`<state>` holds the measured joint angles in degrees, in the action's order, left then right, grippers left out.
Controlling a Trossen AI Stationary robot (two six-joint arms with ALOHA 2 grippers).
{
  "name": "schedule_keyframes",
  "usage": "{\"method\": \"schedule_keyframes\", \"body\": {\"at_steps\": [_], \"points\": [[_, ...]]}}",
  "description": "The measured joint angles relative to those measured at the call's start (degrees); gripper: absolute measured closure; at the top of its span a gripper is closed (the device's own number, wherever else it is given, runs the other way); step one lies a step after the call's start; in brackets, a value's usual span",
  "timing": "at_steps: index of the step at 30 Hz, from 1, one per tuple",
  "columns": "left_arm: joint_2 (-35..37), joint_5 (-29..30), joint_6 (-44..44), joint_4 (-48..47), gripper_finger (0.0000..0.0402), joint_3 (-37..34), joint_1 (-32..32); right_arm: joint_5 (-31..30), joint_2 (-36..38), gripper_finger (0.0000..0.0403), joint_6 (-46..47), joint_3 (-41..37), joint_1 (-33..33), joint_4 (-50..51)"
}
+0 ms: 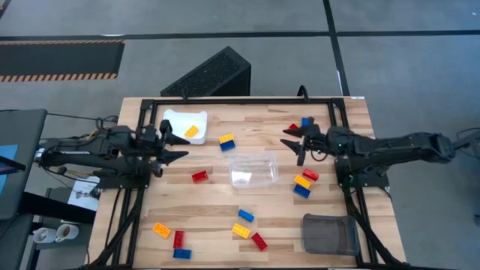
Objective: Sort & place blocks by color
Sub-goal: Put the blue game piece into the black bin
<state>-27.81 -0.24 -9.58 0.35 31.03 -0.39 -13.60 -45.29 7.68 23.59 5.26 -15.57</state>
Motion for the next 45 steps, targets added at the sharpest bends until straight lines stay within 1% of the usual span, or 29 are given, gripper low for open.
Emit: {"method": "schedule_keyframes", "body": {"at_steps": [7,14,18,22,29,33,45], "points": [[3.78,0.75,-0.3,-2.52,0.0249,-1.69,0.0,0.01,-3.88,0.0192,-0.63,0.79,0.0,0.34],[3.87,0.9,-1.46,-2.17,0.0249,-3.34,0.01,0.01,-2.73,0.0193,-0.67,0.79,0.0,0.37],[3.85,1.61,-1.46,-1.55,0.0249,-5.44,0.01,0.59,-2.23,0.0193,-0.63,0.79,-0.02,2.4],[3.84,2.56,-1.46,-0.1,0.0249,-6.98,0.0,0.67,-2.28,0.0194,-0.75,0.79,0.07,3.77],[3.85,2.78,-1.45,3.28,0.0249,-8.96,0.01,0.67,-2.3,0.0194,-1.57,0.79,0.02,2.89],[3.82,4.0,-1.66,3.24,0.0249,-9.57,0.01,0.67,-2.32,0.0194,-1.72,0.79,0.02,2.89],[3.85,4.12,-1.54,3.4,0.0249,-9.57,-0.01,0.39,-2.32,0.0194,-2.16,0.79,0.69,2.97]]}}
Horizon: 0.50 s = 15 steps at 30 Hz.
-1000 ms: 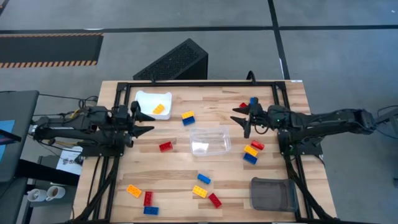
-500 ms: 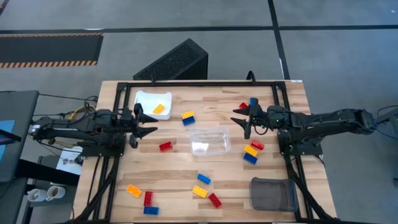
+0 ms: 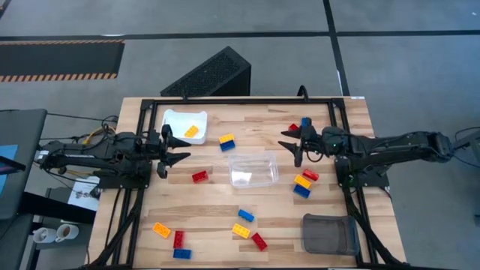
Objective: Sort & place blocks by color
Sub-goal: Put the blue game piece into the black bin
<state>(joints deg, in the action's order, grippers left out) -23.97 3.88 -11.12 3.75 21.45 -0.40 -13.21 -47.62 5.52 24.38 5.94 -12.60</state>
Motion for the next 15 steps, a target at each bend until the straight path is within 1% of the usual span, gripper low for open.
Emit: {"method": "schedule_keyframes", "body": {"at_steps": [8,15], "points": [[0.0,0.0,0.75,-0.55,0.0249,0.0,0.01,-0.17,0.0,0.0194,0.02,-0.02,0.97,1.06],[-0.02,0.0,0.77,-1.27,0.0249,0.0,0.01,-0.23,0.87,0.0194,0.27,-0.04,0.98,6.03]]}}
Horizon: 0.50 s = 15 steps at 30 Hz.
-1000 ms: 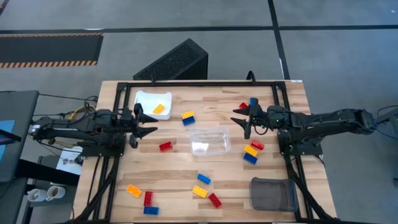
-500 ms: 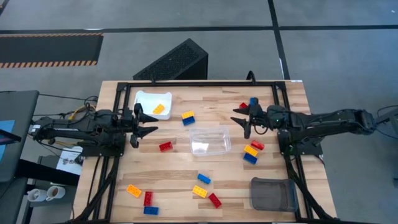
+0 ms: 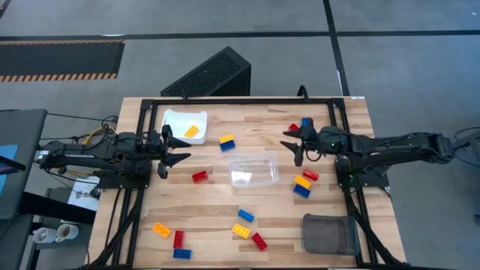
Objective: Sort & place blocks by color
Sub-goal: Put the blue game piece into the black bin
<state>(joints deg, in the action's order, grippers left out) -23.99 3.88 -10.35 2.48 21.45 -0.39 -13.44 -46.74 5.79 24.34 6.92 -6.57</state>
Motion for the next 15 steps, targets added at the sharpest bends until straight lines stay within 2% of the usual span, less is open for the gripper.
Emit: {"method": "schedule_keyframes", "body": {"at_steps": [15], "points": [[0.02,1.79,1.02,0.0,0.0249,0.0,0.0,-0.08,-0.02,0.0194,0.23,-0.02,0.99,1.64]]}}
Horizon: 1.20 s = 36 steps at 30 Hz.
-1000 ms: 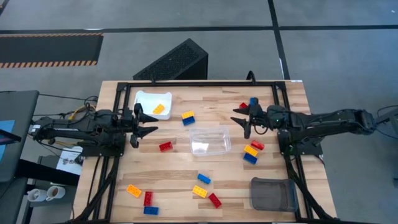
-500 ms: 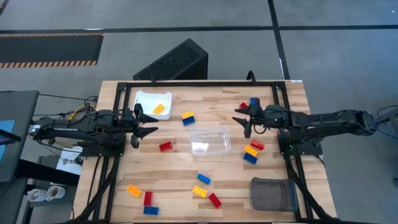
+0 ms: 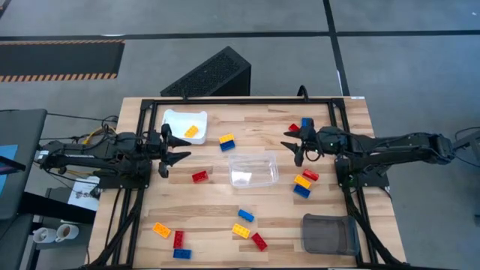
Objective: Sort & place blocks by color
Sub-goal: Put the blue game piece into the black bin
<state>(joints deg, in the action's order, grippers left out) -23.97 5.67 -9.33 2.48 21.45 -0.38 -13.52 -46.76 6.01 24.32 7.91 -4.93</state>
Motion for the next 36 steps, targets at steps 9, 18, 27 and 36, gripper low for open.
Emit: {"method": "schedule_keyframes", "body": {"at_steps": [9,18,27,36], "points": [[0.0,-0.48,0.06,0.0,0.0249,0.02,0.0,0.0,-0.44,0.0194,0.05,5.42,3.48,11.86],[0.0,-2.72,1.56,0.0,0.0249,0.02,-0.02,0.1,-0.42,0.0194,2.55,8.59,6.85,20.25],[0.0,-3.42,8.96,-0.08,0.0249,0.02,0.0,0.14,-1.46,0.0194,2.72,7.87,14.58,17.74],[0.04,11.12,21.37,1.96,0.0249,0.07,0.27,0.36,-5.97,0.0194,1.9,7.87,21.79,14.12]]}}
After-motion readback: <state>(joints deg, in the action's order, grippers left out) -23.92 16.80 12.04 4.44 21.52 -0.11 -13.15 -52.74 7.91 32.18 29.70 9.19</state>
